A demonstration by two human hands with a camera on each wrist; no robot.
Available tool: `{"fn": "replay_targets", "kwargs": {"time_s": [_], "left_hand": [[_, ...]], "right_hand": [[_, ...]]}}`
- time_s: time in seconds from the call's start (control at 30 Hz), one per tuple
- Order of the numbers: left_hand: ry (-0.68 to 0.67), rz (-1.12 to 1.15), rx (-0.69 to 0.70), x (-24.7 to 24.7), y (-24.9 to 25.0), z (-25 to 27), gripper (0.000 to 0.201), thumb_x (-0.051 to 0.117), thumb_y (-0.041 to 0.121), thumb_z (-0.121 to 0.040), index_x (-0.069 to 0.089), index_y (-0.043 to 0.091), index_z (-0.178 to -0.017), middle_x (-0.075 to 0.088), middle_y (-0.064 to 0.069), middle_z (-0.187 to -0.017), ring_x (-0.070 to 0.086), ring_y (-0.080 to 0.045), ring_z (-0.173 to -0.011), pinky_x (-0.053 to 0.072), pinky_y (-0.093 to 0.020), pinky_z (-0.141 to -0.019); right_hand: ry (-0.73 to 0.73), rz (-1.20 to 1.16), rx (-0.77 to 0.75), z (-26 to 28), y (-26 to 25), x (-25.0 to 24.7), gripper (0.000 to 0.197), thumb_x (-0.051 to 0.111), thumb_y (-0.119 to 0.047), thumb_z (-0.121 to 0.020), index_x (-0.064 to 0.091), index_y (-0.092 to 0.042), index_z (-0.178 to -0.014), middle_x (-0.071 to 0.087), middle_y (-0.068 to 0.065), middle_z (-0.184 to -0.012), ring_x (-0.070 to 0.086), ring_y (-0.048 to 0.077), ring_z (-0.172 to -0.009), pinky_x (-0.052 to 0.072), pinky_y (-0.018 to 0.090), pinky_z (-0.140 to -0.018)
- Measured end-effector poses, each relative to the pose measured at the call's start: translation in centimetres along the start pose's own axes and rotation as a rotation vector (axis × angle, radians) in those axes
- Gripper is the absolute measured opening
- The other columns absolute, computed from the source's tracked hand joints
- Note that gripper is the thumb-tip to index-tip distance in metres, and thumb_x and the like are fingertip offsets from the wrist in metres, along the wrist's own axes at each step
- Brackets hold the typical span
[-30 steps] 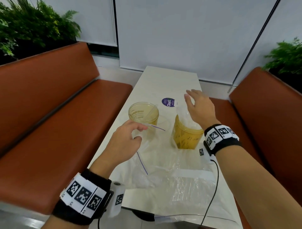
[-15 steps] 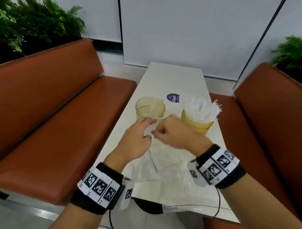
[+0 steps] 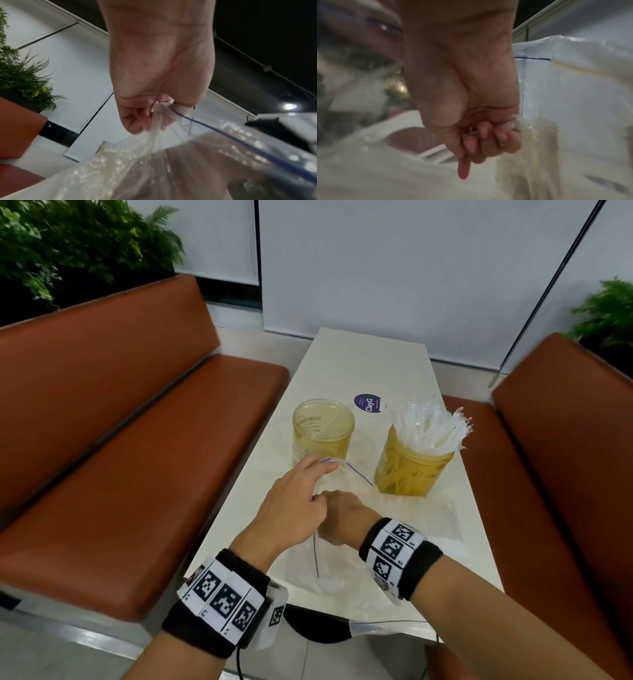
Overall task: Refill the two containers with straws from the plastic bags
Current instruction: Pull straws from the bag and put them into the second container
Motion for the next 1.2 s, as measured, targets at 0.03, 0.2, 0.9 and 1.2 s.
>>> {"fn": "replay_targets", "kwargs": {"time_s": [0.03,0.2,0.9,1.2], "left_hand": [[-0.004,0.002,-0.002,0.1,-0.1,0.1,0.063,0.049,-0.001,-0.089,0.053,0.025,-0.146,0.042,0.019,-0.153,0.049,-0.012,-0.134,0.037,-0.022,-0.108],[-0.028,0.03,0.027,0.9,0.3,0.2,0.066,0.048,-0.002,-0.085,0.052,0.021,-0.147,0.043,0.019,-0.151,0.048,-0.01,-0.135,0.04,-0.029,-0.112],[0.025,-0.311,0.014,0.7,-0.7,-0.3,0.089,0.087,0.064,-0.054,0.054,0.037,-0.132,0.046,0.023,-0.13,0.033,-0.005,-0.125,0.019,-0.024,-0.101],[0.27,-0.24,0.074,0.9,0.7,-2.2,0.026,0.073,0.038,-0.089,0.066,0.02,-0.106,0.058,0.008,-0.099,0.061,-0.019,-0.077,0.051,-0.038,-0.07]], "right_hand": [[-0.023,-0.018,0.03,0.3,0.1,0.0,0.026,0.046,-0.012,-0.101,0.061,-0.006,-0.121,0.061,0.006,-0.103,0.061,0.026,-0.093,0.044,0.033,-0.076],[-0.085,-0.199,0.104,1.6,0.4,1.2,0.031,0.048,-0.021,-0.103,0.058,-0.005,-0.127,0.065,0.009,-0.123,0.062,0.029,-0.116,0.044,0.032,-0.092],[-0.206,-0.142,0.013,5.2,5.1,-5.4,0.031,0.042,-0.019,-0.105,0.057,-0.004,-0.128,0.063,0.009,-0.112,0.063,0.027,-0.096,0.041,0.03,-0.071],[0.167,-0.118,0.011,8.9,5.7,-13.0,0.032,0.069,-0.048,-0.089,0.071,-0.02,-0.105,0.075,-0.005,-0.08,0.072,0.014,-0.078,0.055,0.031,-0.077]]}}
Point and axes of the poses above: each hand's wrist, its own z-axis away from the middle knuckle, its own x-axis out of the palm, y = z × x, the point moved 6 cm from there along -z, towards the middle knuckle
